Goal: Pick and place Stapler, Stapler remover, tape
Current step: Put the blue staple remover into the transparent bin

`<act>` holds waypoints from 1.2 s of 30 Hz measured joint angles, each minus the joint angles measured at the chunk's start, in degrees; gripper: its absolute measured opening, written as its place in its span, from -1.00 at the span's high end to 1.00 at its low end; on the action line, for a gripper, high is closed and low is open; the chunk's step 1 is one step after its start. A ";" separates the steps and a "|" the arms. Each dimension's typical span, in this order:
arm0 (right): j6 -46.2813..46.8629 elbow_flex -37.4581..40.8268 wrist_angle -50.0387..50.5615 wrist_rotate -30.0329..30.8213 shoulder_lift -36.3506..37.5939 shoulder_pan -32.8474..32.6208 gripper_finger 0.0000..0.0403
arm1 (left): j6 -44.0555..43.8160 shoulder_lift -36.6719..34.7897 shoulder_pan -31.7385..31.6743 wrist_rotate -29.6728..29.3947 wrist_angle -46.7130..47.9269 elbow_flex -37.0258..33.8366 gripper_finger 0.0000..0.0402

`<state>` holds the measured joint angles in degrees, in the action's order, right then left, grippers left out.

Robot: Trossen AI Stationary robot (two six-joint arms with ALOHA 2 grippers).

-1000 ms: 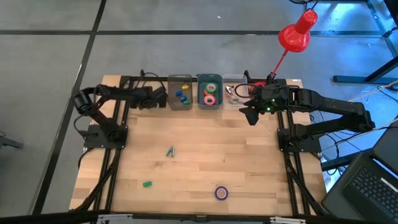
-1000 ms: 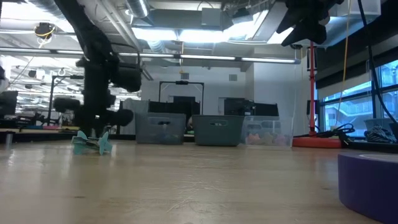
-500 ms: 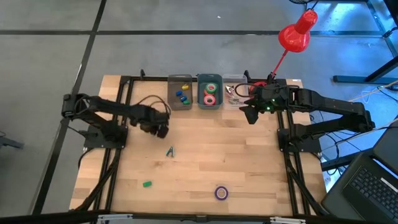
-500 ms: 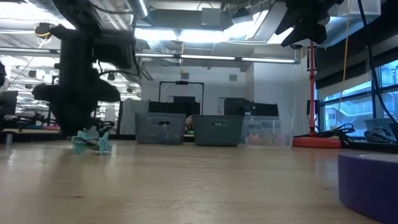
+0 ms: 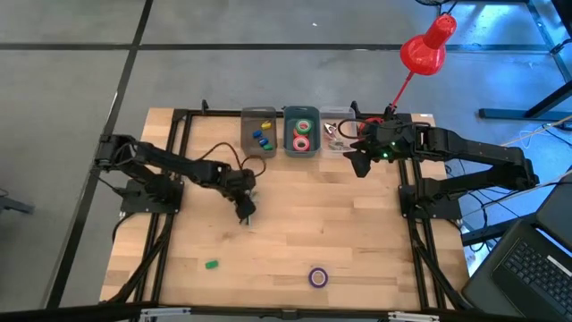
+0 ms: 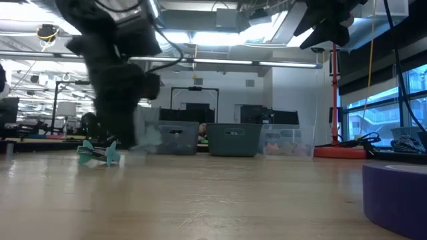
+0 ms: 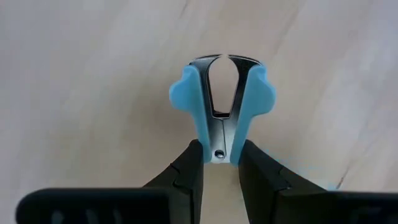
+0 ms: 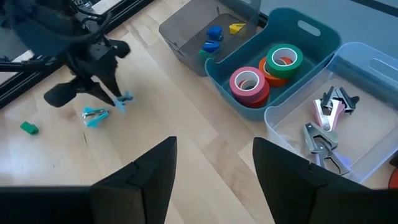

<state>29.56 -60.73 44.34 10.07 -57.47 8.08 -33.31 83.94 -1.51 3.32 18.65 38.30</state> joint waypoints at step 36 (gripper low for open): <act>-12.39 0.07 -12.30 -11.16 -32.29 -12.44 -0.06 | 22.26 30.12 -7.64 11.25 -15.12 25.99 0.65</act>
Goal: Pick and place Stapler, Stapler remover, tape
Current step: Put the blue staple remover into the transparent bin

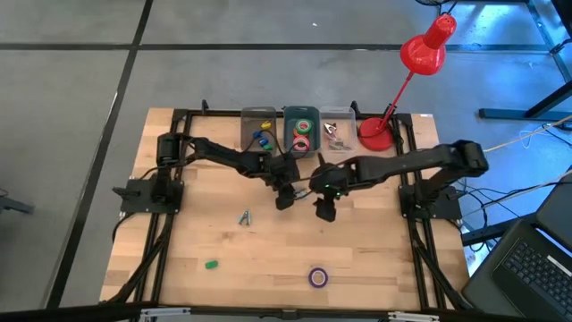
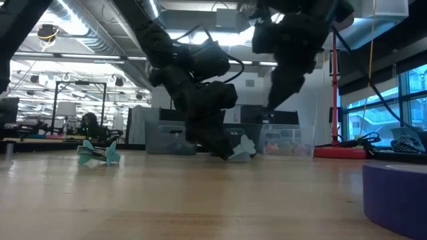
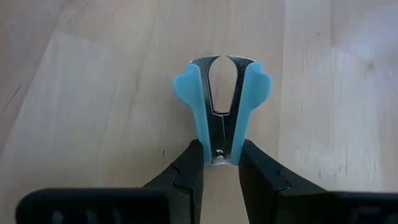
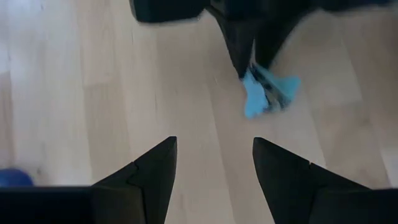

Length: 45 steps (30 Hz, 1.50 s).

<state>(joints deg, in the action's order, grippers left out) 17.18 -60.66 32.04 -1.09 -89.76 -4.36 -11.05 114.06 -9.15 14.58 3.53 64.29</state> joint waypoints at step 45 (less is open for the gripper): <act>-1.47 4.59 -12.45 -0.66 -4.96 0.02 0.94 | -2.95 0.20 0.07 11.32 3.37 6.14 0.66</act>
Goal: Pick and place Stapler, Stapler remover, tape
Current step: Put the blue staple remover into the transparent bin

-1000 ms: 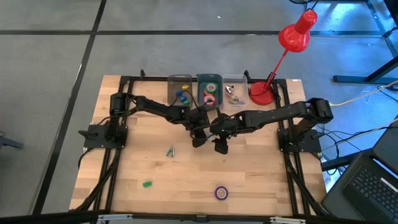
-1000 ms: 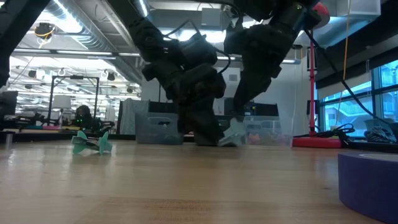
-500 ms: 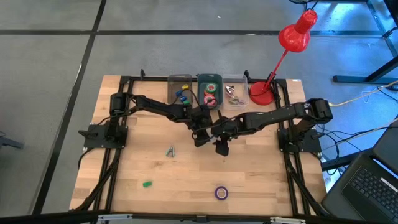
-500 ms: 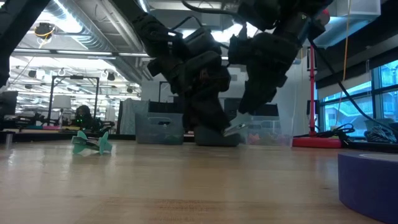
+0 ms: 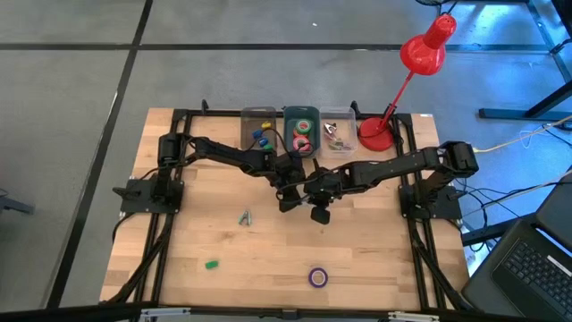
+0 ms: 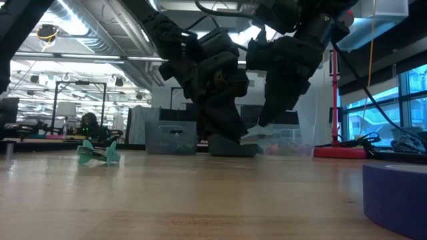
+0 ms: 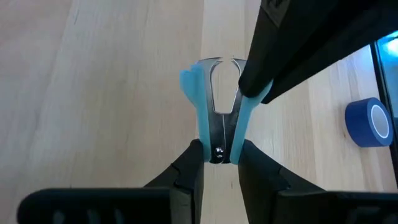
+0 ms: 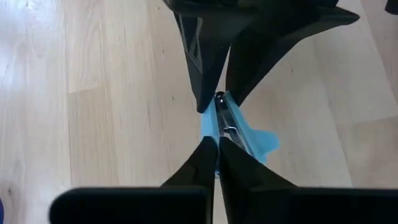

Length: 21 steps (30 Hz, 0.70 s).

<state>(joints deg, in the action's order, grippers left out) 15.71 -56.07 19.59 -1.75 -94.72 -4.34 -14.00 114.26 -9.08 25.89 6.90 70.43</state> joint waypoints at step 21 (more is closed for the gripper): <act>4.85 -0.04 12.68 12.39 9.24 0.00 1.00 | -3.33 -1.32 -2.74 -1.12 17.10 0.28 -0.69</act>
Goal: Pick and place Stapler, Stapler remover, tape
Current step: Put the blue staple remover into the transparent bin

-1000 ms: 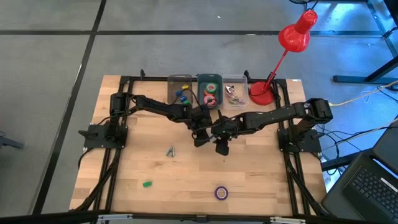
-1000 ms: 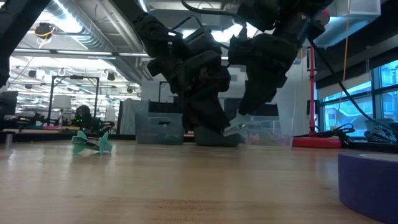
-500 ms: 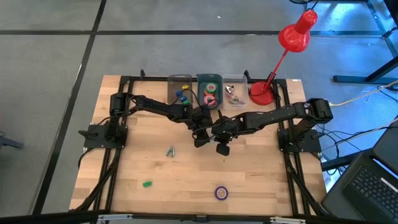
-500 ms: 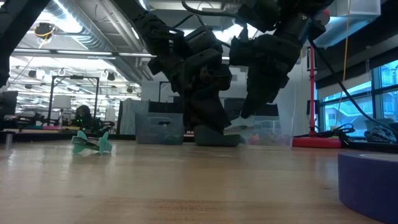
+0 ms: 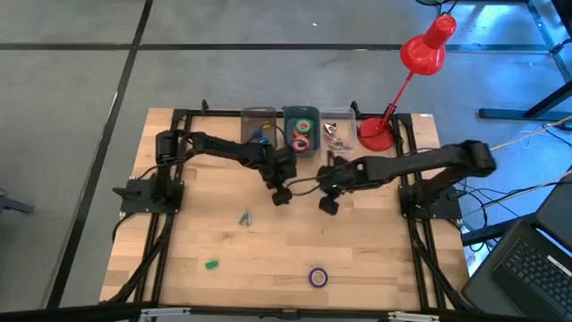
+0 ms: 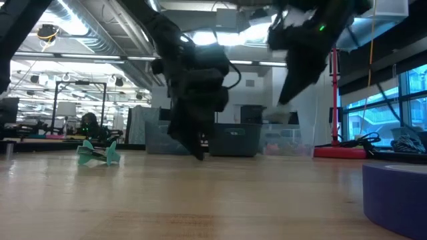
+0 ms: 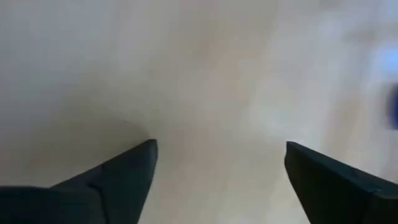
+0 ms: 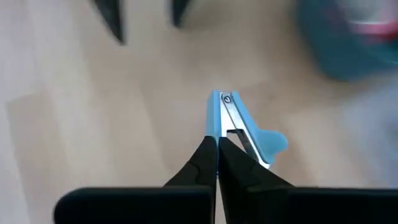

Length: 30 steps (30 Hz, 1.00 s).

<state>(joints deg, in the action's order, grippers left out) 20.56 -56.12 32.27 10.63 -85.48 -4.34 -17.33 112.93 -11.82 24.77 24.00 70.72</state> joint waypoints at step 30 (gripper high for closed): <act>-9.45 -0.11 -0.05 -16.71 3.47 44.06 1.00 | 1.61 -49.05 5.54 -33.33 -27.50 -14.95 -0.75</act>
<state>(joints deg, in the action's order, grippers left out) 11.11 -56.23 32.22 -6.08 -82.00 39.73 -15.73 63.88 -6.28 -8.56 -3.50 55.77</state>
